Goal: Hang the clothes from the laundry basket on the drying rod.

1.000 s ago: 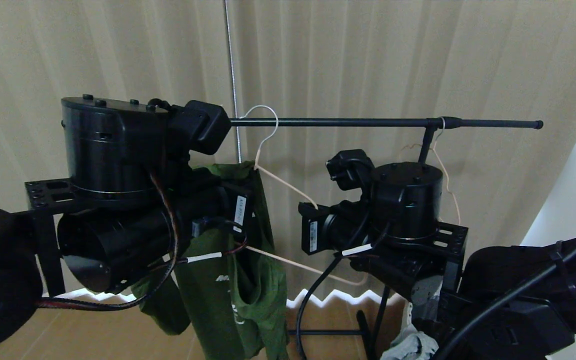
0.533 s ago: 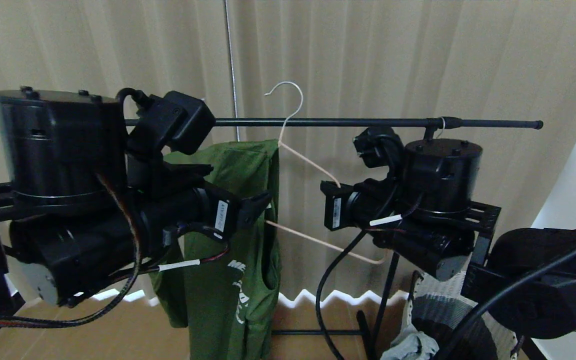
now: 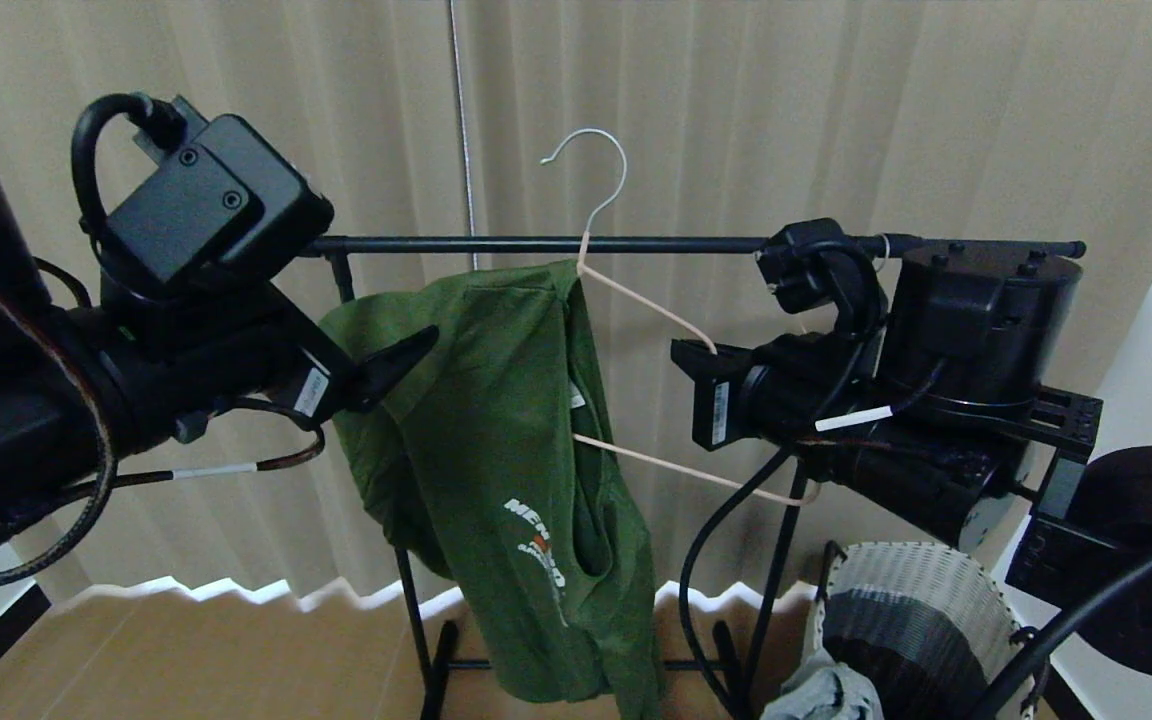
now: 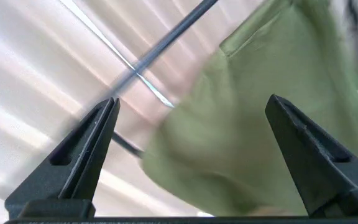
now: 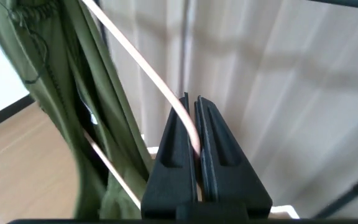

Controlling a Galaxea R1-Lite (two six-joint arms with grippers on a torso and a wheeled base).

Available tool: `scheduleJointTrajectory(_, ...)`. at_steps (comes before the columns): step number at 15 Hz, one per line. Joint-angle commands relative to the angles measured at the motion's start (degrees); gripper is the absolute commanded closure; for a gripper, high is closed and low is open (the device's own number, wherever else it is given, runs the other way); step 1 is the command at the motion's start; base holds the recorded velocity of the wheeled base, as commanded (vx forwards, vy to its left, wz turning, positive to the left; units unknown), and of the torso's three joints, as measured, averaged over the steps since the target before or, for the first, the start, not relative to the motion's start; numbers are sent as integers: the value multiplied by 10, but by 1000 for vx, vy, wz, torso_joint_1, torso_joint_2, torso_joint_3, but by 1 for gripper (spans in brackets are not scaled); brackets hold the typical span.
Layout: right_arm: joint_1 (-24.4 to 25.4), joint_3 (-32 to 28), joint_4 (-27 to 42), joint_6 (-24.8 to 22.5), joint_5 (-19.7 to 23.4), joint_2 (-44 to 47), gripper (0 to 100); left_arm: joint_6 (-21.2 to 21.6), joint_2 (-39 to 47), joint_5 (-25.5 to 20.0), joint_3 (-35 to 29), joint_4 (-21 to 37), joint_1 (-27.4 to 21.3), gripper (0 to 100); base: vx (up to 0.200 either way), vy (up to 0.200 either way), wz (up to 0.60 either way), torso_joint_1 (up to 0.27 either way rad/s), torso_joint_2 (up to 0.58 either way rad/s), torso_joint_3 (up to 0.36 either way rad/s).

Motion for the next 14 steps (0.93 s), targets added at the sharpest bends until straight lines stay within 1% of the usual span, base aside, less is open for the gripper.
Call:
scheduleJointTrajectory(1,0,1,-1,2,4,-3,100,49,-2,-29,5,-3,31,0,0,0,0,0,0,0)
scheduleJointTrajectory(4,5,3,-1,3,18,-5,100,66,5,-35,12,-4,31,0,0,0,0,0,0,0)
scheduleJointTrajectory(6,13,5,-1,3,20,-10,100,74,5,-35,12,-5,31,0,0,0,0,0,0,0)
scheduleJointTrajectory(9,33,19,-1,3,28,-21,100,74,21,-35,6,-6,32,0,0,0,0,0,0,0)
scheduleJointTrajectory(13,51,40,-1,2,39,-43,100,74,40,-35,12,-43,39,0,0,0,0,0,0,0)
scheduleJointTrajectory(14,55,41,-1,2,40,-43,100,74,49,-35,12,-59,42,0,0,0,0,0,0,0)
